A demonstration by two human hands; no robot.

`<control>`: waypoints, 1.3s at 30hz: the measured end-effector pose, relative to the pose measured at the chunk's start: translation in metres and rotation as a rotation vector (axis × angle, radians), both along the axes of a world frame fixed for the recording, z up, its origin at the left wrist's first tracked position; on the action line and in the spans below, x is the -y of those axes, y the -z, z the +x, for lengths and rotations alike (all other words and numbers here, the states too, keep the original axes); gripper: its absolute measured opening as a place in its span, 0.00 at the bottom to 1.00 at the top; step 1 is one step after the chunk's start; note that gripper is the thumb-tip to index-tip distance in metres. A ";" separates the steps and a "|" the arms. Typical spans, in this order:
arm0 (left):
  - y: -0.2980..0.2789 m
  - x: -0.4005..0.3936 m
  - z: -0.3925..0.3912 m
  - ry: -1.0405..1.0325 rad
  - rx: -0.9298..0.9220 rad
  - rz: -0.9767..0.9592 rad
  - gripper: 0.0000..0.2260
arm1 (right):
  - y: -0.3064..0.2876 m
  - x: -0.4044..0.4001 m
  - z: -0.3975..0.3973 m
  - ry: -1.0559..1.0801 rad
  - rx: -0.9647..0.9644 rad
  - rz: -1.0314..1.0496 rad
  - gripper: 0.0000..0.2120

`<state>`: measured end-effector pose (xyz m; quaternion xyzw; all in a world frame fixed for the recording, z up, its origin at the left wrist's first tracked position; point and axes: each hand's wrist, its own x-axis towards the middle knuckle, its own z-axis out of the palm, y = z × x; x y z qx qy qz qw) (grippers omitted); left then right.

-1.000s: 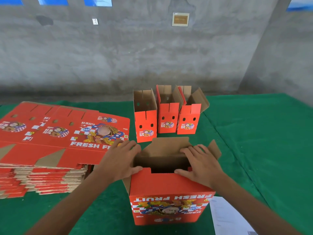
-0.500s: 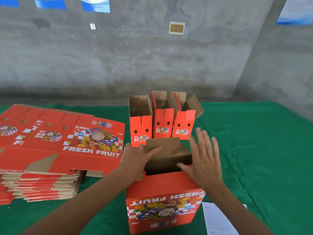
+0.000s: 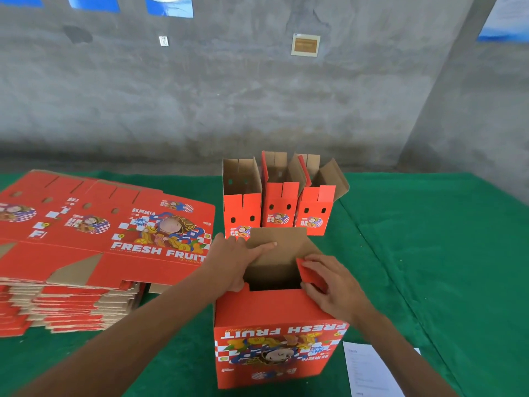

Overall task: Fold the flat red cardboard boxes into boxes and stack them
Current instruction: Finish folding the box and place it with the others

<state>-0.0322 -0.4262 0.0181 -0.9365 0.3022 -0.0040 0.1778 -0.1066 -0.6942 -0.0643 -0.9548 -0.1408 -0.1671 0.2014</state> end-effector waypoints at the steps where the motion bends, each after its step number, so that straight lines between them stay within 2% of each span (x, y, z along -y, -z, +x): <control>1: 0.002 0.000 0.000 0.003 0.011 0.002 0.48 | 0.001 -0.001 0.002 -0.002 -0.036 -0.021 0.22; 6: 0.003 -0.007 -0.005 -0.020 0.099 -0.055 0.47 | 0.002 -0.002 0.013 0.019 -0.024 -0.107 0.17; 9: 0.004 -0.019 -0.014 -0.132 0.142 -0.160 0.47 | -0.001 -0.002 0.021 0.080 -0.136 -0.133 0.28; 11: 0.011 -0.029 -0.022 -0.191 0.128 -0.378 0.47 | -0.004 -0.006 0.027 0.082 -0.174 -0.147 0.33; 13: 0.021 -0.035 -0.031 -0.289 -0.006 -0.736 0.46 | -0.006 -0.010 0.031 0.084 -0.195 -0.152 0.35; 15: 0.037 -0.039 -0.038 -0.392 -0.092 -1.010 0.40 | -0.006 -0.011 0.034 0.095 -0.208 -0.150 0.35; 16: 0.043 -0.039 -0.042 -0.416 -0.082 -1.051 0.35 | -0.005 -0.012 0.035 0.102 -0.207 -0.148 0.35; 19: 0.056 -0.035 -0.054 -0.316 -0.021 -1.003 0.22 | -0.005 -0.012 0.036 0.123 -0.218 -0.092 0.34; 22: 0.068 -0.033 -0.053 -0.124 0.024 -0.895 0.18 | -0.005 -0.013 0.035 0.126 -0.200 -0.058 0.33; 26: 0.076 -0.044 -0.043 -0.140 -0.097 -0.833 0.22 | -0.005 -0.019 0.034 0.119 -0.173 -0.049 0.29; 29: 0.079 -0.049 -0.033 -0.063 -0.124 -0.880 0.13 | -0.001 -0.021 0.035 0.137 -0.134 -0.038 0.26; 31: 0.075 -0.049 -0.024 -0.108 -0.183 -0.943 0.09 | 0.002 -0.022 0.037 0.223 -0.136 0.055 0.24; 33: 0.073 -0.048 -0.017 -0.196 -0.247 -1.023 0.13 | 0.003 -0.022 0.038 0.308 -0.177 0.199 0.29; 35: 0.073 -0.045 -0.014 -0.253 -0.269 -1.067 0.26 | 0.002 -0.018 0.039 0.276 -0.200 0.267 0.35; 36: 0.074 -0.045 -0.012 -0.245 -0.284 -1.081 0.33 | 0.001 -0.017 0.039 0.237 -0.204 0.272 0.34; 38: 0.074 -0.046 -0.008 -0.209 -0.381 -1.118 0.40 | -0.001 -0.015 0.039 0.183 -0.168 0.348 0.26; 39: 0.073 -0.048 -0.006 -0.192 -0.445 -1.143 0.40 | -0.001 -0.014 0.038 0.171 -0.143 0.424 0.20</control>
